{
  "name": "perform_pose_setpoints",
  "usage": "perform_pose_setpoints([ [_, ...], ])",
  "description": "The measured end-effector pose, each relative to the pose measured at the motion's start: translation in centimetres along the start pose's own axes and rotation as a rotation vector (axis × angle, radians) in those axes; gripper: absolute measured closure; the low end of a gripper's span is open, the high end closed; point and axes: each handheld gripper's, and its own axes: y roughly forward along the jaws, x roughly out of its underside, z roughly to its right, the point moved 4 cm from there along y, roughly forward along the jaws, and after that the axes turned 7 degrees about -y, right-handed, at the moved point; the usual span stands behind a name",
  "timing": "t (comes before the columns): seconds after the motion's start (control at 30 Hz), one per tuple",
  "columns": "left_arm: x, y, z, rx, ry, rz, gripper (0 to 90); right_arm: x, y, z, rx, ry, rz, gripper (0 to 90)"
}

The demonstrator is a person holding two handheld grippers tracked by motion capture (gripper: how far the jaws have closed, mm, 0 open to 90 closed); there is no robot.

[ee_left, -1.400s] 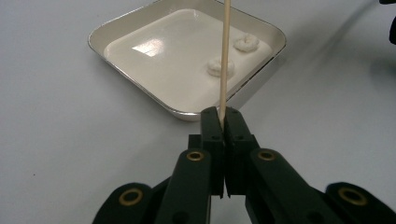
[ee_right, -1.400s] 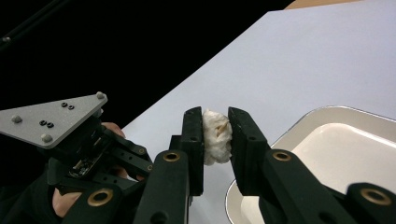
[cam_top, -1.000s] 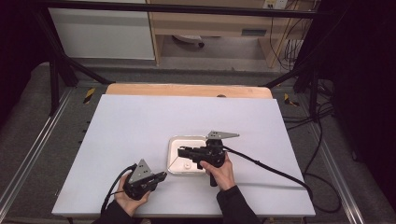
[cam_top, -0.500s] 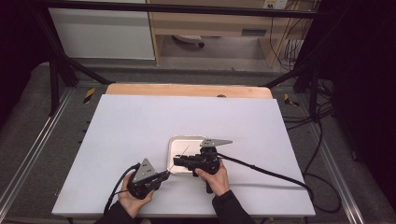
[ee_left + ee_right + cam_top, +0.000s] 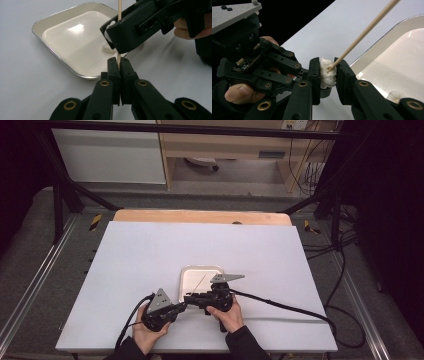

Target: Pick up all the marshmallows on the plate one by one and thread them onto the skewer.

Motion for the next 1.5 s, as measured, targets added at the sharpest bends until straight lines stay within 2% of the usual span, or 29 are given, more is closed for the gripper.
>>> perform_pose_setpoints([
  [0.07, 0.0, -0.1, 0.0, 0.002, 0.001, 0.003, 88.6, -0.1, -0.1, 0.0, 0.001, -0.005, -0.004, 74.3],
  [0.23, 0.1, -0.2, -0.2, -0.005, -0.008, -0.002, 88.6, -0.7, -0.8, -0.2, 0.029, -0.035, 0.005, 55.7],
  [0.37, 0.1, -0.6, -0.5, -0.010, -0.011, 0.002, 88.6, -1.3, -1.6, 0.1, 0.096, -0.080, -0.014, 40.9],
  [0.47, 0.0, -0.6, -0.9, -0.007, -0.003, 0.018, 88.6, -1.7, -2.1, 0.1, 0.123, -0.109, -0.030, 35.8],
  [0.6, 0.0, -0.7, -0.9, -0.009, -0.001, 0.015, 88.6, -2.2, -2.8, 0.2, 0.146, -0.143, -0.031, 27.1],
  [0.63, 0.1, -0.8, -0.8, -0.012, -0.015, 0.001, 88.6, -2.3, -2.9, 0.3, 0.157, -0.151, -0.032, 24.9],
  [0.77, 0.2, -1.0, -0.9, -0.014, -0.017, -0.004, 88.6, -2.6, -3.6, 0.7, 0.208, -0.205, -0.062, 16.8],
  [0.9, 0.3, -1.1, -1.0, -0.014, -0.018, -0.014, 88.6, -2.6, -4.1, 1.4, 0.252, -0.249, -0.124, 10.6],
  [1.1, 0.4, -1.3, -1.2, -0.015, -0.017, -0.024, 88.5, -2.0, -4.4, 2.5, 0.316, -0.312, -0.221, 9.4],
  [1.17, 0.5, -1.3, -1.2, -0.016, -0.018, -0.027, 88.5, -1.7, -4.5, 3.0, 0.330, -0.313, -0.242, 10.7],
  [1.37, 0.5, -1.4, -1.3, -0.016, -0.017, -0.035, 88.5, -0.4, -4.5, 4.3, 0.356, -0.333, -0.295, 21.9],
  [1.5, 0.6, -1.4, -1.3, -0.015, -0.015, -0.038, 88.5, 0.0, -4.3, 4.6, 0.361, -0.355, -0.324, 27.9],
])
